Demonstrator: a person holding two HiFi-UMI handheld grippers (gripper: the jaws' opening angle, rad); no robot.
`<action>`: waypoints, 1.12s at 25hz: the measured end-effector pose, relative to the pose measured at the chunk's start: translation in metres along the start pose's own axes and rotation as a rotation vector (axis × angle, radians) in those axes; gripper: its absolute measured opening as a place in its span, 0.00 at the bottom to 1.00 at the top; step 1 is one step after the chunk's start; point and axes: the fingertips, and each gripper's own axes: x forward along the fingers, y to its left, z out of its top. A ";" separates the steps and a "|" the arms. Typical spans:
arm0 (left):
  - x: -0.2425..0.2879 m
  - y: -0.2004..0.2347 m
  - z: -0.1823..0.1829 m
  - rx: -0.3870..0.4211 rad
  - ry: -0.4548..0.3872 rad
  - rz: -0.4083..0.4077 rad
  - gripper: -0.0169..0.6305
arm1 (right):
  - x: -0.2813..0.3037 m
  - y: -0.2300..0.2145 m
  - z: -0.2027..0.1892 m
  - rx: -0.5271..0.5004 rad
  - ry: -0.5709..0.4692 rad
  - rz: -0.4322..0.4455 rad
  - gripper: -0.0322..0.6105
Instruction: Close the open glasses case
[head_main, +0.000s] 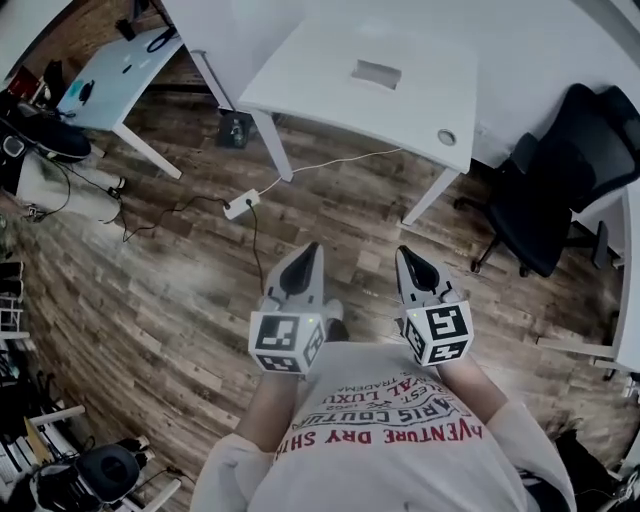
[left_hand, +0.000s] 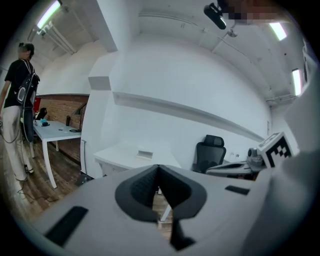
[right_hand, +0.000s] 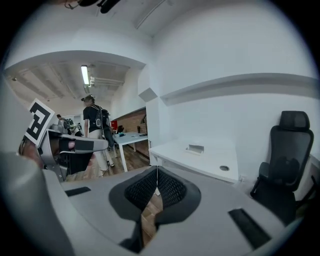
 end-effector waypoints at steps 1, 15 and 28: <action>0.006 0.012 0.006 -0.001 -0.001 -0.008 0.02 | 0.011 0.001 0.006 0.001 0.000 -0.011 0.07; 0.061 0.124 0.011 -0.093 0.037 -0.003 0.02 | 0.124 0.018 0.032 0.038 0.060 -0.029 0.07; 0.163 0.168 0.026 -0.088 0.070 0.031 0.02 | 0.237 -0.026 0.061 0.064 0.033 0.077 0.07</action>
